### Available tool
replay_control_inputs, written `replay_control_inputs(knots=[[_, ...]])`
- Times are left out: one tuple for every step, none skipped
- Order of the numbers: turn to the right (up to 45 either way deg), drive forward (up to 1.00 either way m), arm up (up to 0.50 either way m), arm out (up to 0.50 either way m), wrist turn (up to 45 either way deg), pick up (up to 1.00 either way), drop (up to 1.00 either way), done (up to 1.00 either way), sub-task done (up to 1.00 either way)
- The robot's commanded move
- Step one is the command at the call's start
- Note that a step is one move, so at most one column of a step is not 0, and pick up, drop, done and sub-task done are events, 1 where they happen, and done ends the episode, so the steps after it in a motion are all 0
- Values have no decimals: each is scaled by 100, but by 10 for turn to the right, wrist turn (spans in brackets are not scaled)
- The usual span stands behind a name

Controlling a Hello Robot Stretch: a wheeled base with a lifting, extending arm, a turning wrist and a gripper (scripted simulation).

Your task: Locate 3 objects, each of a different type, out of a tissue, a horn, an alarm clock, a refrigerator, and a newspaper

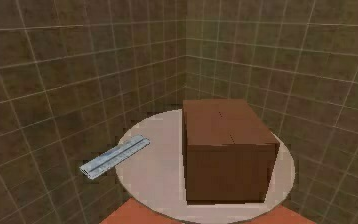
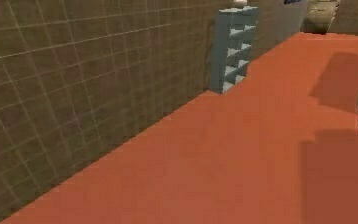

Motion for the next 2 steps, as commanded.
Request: replay_control_inputs(knots=[[-90, 0, 0, 0, 0, 0, 0, 0, 0], [0, 0, 0, 0, 0, 0, 0, 100, 0]])
